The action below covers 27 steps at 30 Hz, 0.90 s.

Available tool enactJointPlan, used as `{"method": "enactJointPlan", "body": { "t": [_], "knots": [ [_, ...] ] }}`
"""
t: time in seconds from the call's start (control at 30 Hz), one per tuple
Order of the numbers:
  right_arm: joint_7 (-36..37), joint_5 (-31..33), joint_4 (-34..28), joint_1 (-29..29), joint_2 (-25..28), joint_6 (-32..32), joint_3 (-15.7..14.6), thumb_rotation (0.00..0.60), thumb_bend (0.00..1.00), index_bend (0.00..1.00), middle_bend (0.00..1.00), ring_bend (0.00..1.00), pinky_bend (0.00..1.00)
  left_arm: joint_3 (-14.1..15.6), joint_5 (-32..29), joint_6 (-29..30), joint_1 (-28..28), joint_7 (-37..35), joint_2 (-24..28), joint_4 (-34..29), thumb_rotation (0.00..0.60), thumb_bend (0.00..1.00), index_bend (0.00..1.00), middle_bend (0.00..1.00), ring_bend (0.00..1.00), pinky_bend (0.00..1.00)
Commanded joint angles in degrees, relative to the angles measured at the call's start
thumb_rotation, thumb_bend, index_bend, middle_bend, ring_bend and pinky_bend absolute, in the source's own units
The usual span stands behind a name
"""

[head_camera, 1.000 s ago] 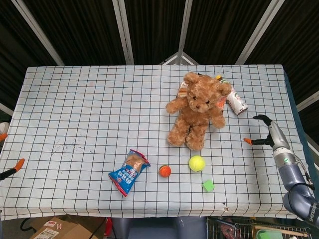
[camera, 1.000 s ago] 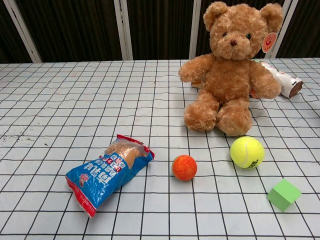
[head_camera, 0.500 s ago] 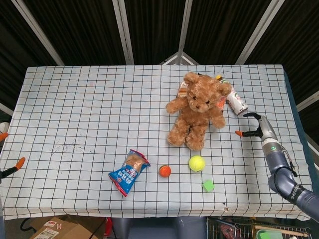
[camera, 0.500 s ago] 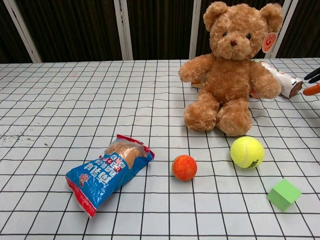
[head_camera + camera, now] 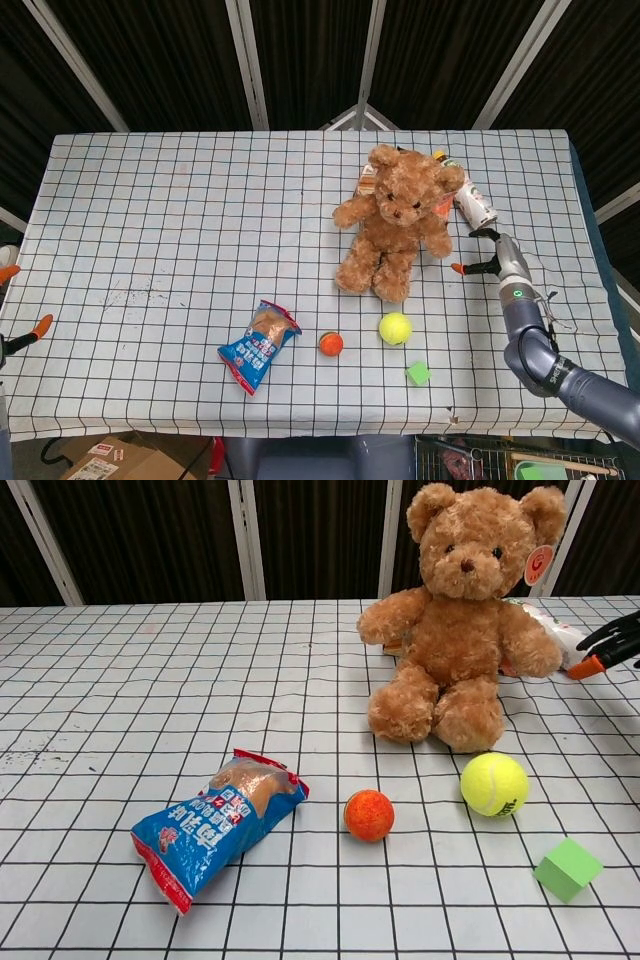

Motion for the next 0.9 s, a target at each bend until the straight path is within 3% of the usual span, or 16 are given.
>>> {"method": "enactJointPlan", "body": {
  "t": [0.03, 0.53, 0.9],
  "knots": [
    [-2.5, 3.0, -1.8, 1.5, -0.5, 2.4, 0.4, 0.600, 0.10, 0.30, 0.20, 0.00, 0.00, 0.0, -0.1, -0.2, -0.1, -0.2, 0.1, 0.0, 0.600, 0.26, 0.26, 0.03, 0.00, 0.00],
    [-10.6, 11.9, -6.9, 4.9, -3.0, 15.2, 4.1, 0.600, 0.10, 0.28, 0.19, 0.00, 0.00, -0.4, -1.1, -1.2, -0.4, -1.1, 0.6, 0.2, 0.600, 0.26, 0.26, 0.03, 0.00, 0.00],
    [-16.4, 17.5, -5.2, 6.6, -6.9, 22.3, 8.4, 0.600, 0.11, 0.29, 0.19, 0.00, 0.00, -0.7, -2.0, -1.7, -0.6, -1.5, 0.9, 0.3, 0.600, 0.26, 0.27, 0.02, 0.00, 0.00]
  ]
}}
